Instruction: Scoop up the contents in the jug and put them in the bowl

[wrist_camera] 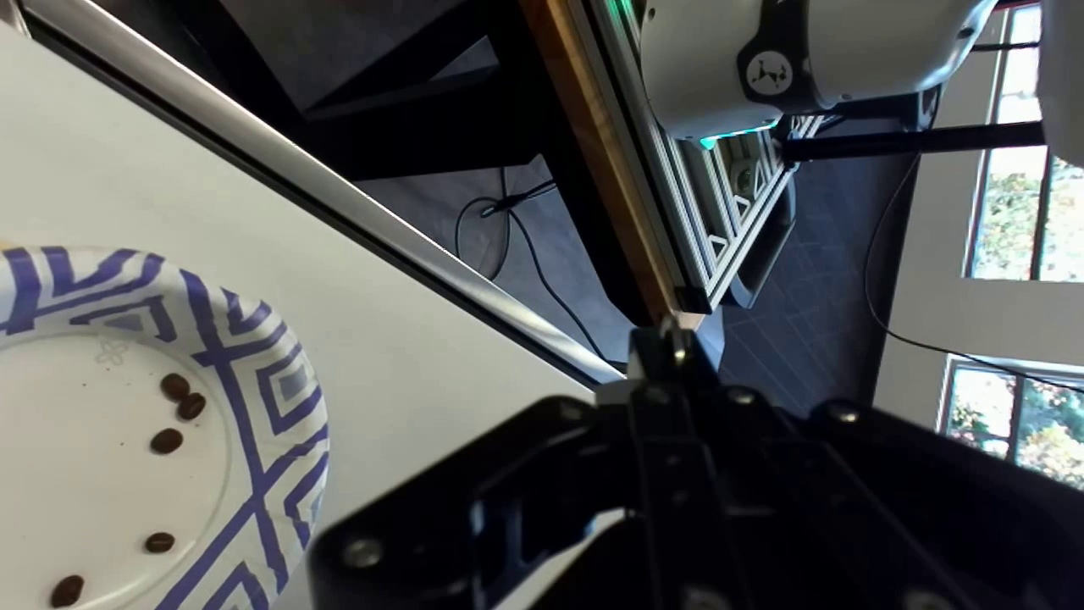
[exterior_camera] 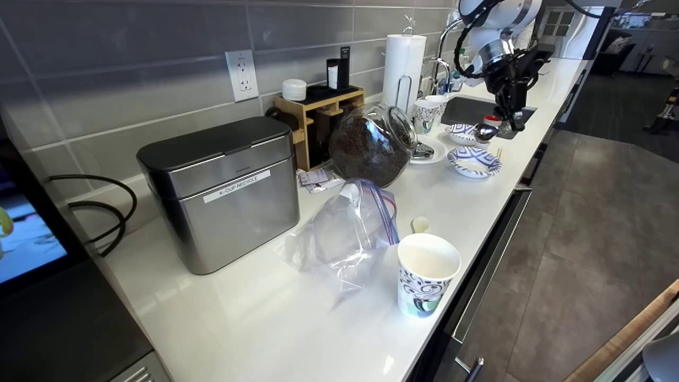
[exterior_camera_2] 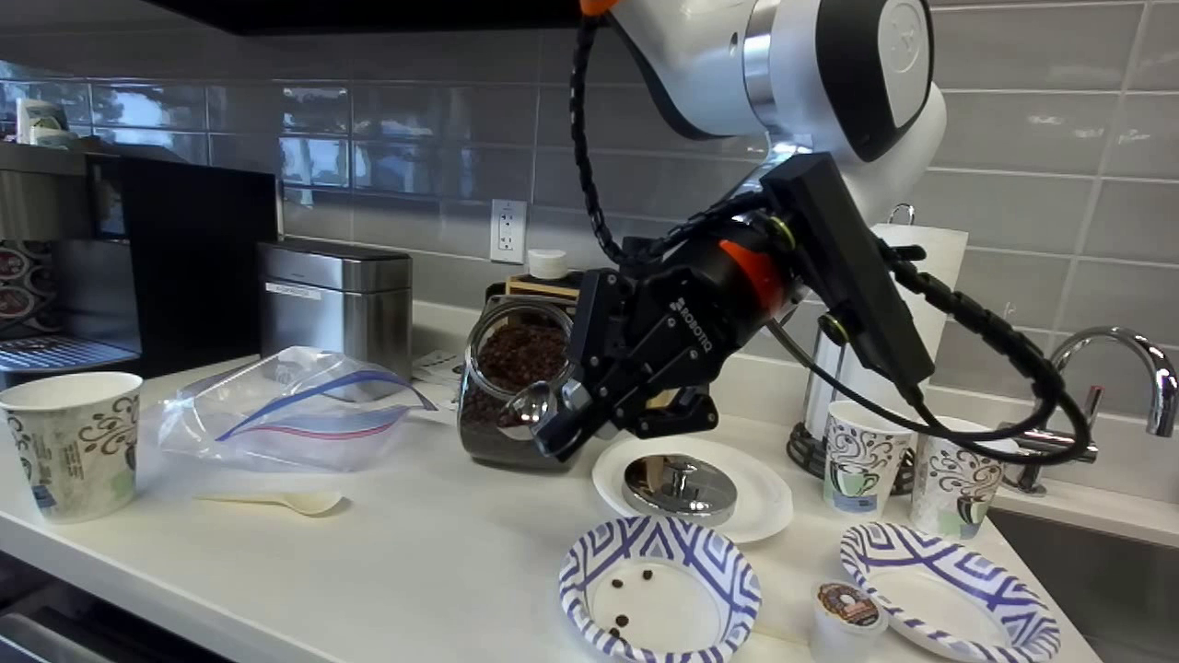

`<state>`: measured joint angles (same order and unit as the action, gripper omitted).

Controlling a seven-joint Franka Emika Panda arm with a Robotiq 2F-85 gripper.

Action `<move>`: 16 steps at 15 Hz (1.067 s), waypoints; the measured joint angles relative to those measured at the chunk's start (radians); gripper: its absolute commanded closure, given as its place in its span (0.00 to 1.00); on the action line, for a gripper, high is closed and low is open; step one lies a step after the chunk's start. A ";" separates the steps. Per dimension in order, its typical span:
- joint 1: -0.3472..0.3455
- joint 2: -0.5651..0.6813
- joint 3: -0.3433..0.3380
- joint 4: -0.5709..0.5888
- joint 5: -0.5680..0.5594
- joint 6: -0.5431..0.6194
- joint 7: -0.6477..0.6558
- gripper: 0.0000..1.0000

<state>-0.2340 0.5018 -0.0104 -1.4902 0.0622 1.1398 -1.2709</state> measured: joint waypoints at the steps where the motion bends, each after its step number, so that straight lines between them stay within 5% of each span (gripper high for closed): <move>1: 0.000 0.000 0.000 0.000 0.000 0.000 0.000 0.99; 16: -0.021 -0.007 -0.056 -0.019 -0.159 0.296 -0.071 0.99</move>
<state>-0.2550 0.4948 -0.0663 -1.5095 -0.0971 1.4357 -1.3416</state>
